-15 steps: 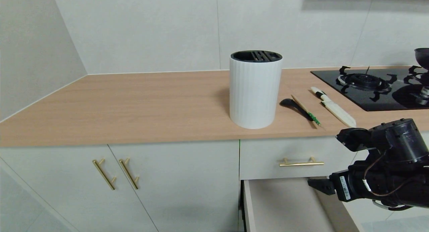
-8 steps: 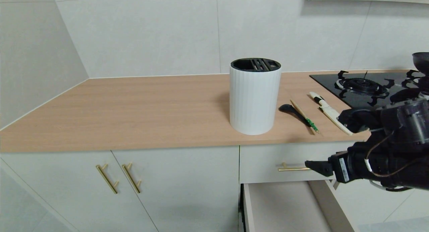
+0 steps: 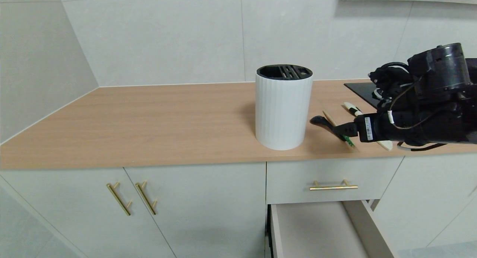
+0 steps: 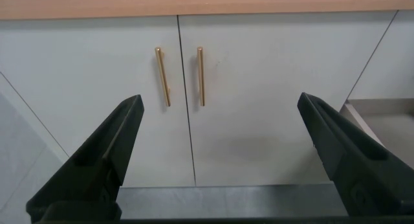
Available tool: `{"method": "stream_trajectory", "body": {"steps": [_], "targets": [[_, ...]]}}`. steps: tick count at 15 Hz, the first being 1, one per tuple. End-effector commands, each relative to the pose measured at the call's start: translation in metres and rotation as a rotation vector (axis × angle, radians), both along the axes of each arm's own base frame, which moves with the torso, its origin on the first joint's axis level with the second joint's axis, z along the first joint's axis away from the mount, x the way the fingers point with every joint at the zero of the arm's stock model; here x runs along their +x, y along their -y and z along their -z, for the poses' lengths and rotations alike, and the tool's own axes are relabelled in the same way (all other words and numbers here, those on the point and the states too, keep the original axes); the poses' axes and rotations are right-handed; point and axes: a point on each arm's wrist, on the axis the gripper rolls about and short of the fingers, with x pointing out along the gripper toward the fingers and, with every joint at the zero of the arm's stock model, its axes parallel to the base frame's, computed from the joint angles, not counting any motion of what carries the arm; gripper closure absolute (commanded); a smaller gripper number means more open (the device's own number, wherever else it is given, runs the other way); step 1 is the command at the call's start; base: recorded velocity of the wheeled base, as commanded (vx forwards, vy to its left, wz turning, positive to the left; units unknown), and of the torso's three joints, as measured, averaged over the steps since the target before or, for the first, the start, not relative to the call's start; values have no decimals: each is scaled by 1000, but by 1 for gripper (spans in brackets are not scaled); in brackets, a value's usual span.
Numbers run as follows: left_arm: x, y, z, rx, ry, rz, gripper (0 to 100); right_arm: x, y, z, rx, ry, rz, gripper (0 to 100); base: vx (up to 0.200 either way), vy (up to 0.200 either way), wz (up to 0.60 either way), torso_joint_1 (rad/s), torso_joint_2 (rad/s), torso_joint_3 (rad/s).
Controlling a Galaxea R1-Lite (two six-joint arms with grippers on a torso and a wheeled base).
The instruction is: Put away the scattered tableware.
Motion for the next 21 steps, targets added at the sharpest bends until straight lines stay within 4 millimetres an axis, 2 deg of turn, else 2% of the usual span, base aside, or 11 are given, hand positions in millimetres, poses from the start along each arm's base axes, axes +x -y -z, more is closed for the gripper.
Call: {"method": "stream_trajectory", "body": {"steps": [1,4,8,15,16,21], "targets": [[0,0,0,0,0,-1,0,27,-3,17,-36,-50,49,0,0,0,0,0,0,0],[0,0,0,0,0,-1,0,47,0,42,-70,-114,104,0,0,0,0,0,0,0],[0,0,0,0,0,-1,0,62,1,60,-87,-155,169,0,0,0,0,0,0,0],[0,0,0,0,0,-1,0,70,4,59,-39,-116,207,0,0,0,0,0,0,0],[0,0,0,0,0,-1,0,70,4,59,-40,-117,207,100,0,0,0,0,0,0],[0,0,0,0,0,-1,0,70,5,58,-40,-117,209,100,0,0,0,0,0,0]]}}
